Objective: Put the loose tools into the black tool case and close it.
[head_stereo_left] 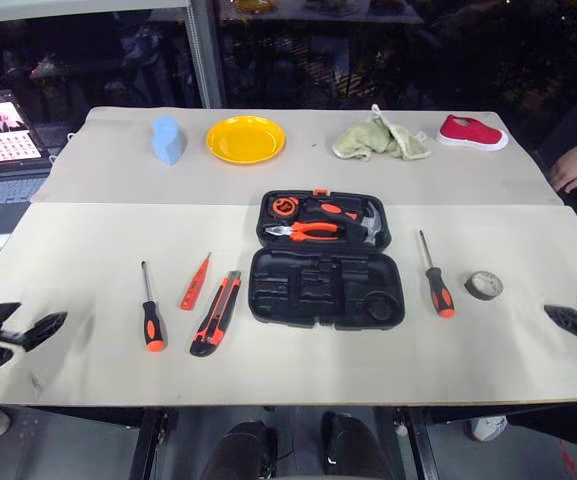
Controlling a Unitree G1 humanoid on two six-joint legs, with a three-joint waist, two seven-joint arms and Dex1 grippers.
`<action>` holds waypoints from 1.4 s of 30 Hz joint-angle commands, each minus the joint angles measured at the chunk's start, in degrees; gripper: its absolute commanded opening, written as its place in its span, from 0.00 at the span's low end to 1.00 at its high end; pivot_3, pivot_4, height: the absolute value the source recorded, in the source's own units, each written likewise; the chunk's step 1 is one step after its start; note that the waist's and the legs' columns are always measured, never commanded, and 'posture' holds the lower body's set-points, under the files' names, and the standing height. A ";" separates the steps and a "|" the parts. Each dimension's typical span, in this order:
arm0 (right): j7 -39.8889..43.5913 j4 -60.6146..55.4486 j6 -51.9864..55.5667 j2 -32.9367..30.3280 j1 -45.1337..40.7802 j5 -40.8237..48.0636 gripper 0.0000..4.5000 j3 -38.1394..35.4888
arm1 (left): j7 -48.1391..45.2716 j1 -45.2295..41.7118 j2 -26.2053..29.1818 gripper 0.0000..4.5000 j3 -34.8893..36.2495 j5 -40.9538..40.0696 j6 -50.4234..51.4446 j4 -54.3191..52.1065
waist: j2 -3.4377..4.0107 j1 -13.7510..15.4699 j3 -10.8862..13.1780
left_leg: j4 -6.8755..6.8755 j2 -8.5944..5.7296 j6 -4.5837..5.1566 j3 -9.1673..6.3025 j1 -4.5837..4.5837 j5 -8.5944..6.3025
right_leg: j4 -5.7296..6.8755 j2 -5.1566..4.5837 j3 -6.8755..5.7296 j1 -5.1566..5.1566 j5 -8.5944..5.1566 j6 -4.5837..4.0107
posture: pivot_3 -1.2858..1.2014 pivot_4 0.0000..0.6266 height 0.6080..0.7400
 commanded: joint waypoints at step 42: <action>-16.28 -43.65 6.95 13.87 -17.99 18.16 1.00 30.17 | 69.05 -22.32 -8.08 0.21 -16.45 -55.21 48.49 -3.32 | -0.16 0.42 -0.06 | 0.02 -0.14 -0.90 -0.09 0.35 0.36 | 0.65 0.23 -0.05 -0.04 -0.07 -0.09 | 0.52 0.24 1.00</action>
